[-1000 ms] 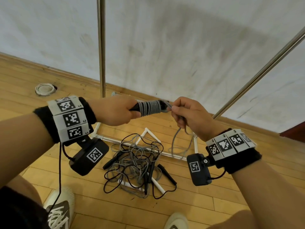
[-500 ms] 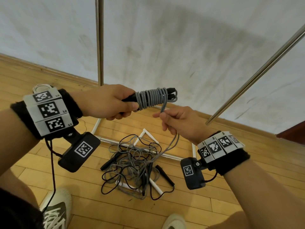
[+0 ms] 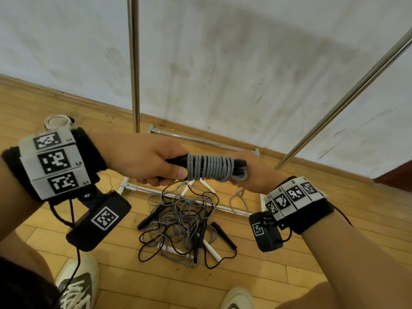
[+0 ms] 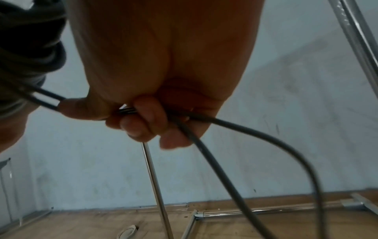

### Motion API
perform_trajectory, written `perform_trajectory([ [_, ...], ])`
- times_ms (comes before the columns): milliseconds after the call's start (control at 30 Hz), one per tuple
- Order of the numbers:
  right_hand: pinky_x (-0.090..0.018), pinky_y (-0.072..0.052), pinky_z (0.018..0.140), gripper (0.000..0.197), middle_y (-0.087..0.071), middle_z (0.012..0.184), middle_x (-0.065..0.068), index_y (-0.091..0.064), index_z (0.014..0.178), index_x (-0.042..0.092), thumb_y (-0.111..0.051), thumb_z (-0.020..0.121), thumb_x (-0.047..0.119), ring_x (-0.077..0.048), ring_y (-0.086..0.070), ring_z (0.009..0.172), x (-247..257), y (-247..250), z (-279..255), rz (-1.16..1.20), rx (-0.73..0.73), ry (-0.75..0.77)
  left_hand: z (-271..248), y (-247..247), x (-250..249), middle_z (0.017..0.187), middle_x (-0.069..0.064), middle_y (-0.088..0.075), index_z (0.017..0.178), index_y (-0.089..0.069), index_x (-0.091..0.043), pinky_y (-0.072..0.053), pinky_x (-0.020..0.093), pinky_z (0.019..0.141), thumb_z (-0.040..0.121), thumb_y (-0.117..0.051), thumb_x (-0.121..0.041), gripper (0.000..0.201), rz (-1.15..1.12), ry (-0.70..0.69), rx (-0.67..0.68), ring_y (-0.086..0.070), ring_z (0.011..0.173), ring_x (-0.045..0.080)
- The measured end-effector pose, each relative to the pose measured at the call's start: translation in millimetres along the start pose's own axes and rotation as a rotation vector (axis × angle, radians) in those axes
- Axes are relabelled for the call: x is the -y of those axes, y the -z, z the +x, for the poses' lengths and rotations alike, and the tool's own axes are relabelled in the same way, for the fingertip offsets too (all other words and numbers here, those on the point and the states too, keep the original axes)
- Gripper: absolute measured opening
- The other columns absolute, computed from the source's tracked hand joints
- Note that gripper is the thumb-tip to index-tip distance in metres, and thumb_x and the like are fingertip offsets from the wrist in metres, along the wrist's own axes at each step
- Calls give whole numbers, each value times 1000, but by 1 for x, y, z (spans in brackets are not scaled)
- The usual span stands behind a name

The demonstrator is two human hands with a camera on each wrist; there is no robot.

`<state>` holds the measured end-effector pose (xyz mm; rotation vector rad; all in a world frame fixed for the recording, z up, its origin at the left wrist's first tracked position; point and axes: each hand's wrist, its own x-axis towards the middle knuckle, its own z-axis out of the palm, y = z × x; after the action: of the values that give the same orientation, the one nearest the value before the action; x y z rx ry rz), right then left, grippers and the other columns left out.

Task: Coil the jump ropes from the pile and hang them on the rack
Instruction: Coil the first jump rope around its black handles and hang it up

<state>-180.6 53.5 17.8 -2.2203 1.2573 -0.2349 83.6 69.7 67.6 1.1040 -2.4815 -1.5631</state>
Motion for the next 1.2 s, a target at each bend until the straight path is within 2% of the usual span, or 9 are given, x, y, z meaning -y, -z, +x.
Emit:
perform_trajectory([
  [67,-27,-50,59,30,-61,70,5,-55,71,25,-66,87,3,-18,-63,65,-3,3,2,-39,1,-43,3,-4,2,58,-9,-55,84,-53,-22,-42,24,51,102,-49,-20,18,37,42,17,-47,49,6],
  [133,-29,-49,61,14,-65,76,1,-59,80,14,-67,91,17,-21,-64,70,-3,3,2,-21,-13,-82,8,-8,5,58,-10,-55,84,-53,-22,-42,21,52,102,-50,-22,18,87,78,25,-48,51,6],
  [233,-37,-50,67,26,-71,85,-1,-62,91,12,-61,93,38,-24,-62,74,-1,2,0,49,-8,-123,15,-13,9,62,-11,-55,85,-53,-25,-42,21,56,101,-51,-28,16,228,118,27,-49,53,3],
  [400,-27,-34,51,26,-51,59,3,-62,81,8,-49,100,19,-7,-40,48,5,9,1,450,-4,-227,25,-20,13,72,-7,-57,84,-49,-31,-41,23,57,100,-49,-38,18,436,194,-31,-49,57,5],
  [567,-23,-33,47,16,-56,57,1,-63,87,2,-52,97,8,-9,-41,46,11,15,0,570,-62,-218,32,-15,16,76,-6,-56,81,-46,-30,-37,23,56,101,-48,-37,22,481,217,-218,-51,61,8],
  [833,-19,-39,46,20,-62,65,-3,-66,100,6,-47,102,11,-10,-47,51,27,14,-1,767,-184,-105,34,-6,12,74,0,-58,88,-53,-26,-40,27,53,101,-50,-29,13,326,159,-571,-55,61,15],
  [933,-20,-39,49,25,-63,68,-5,-67,99,7,-43,104,12,-11,-48,54,31,4,0,793,-216,-72,33,-2,9,78,3,-62,90,-54,-20,-48,36,60,100,-49,-31,15,227,138,-602,-58,66,20],
  [1067,-22,-46,63,27,-64,79,-6,-68,105,6,-41,102,0,-10,-54,66,23,1,2,841,-165,-45,27,-3,6,70,-3,-62,88,-56,-21,-45,30,55,100,-50,-30,17,121,105,-605,-56,59,14],
  [1200,-24,-43,54,24,-65,69,-5,-72,95,10,-52,100,23,-11,-51,56,15,-1,1,763,-188,-81,23,-7,6,63,-5,-59,89,-57,-19,-43,23,48,101,-50,-26,16,-45,70,-551,-51,51,9],
])
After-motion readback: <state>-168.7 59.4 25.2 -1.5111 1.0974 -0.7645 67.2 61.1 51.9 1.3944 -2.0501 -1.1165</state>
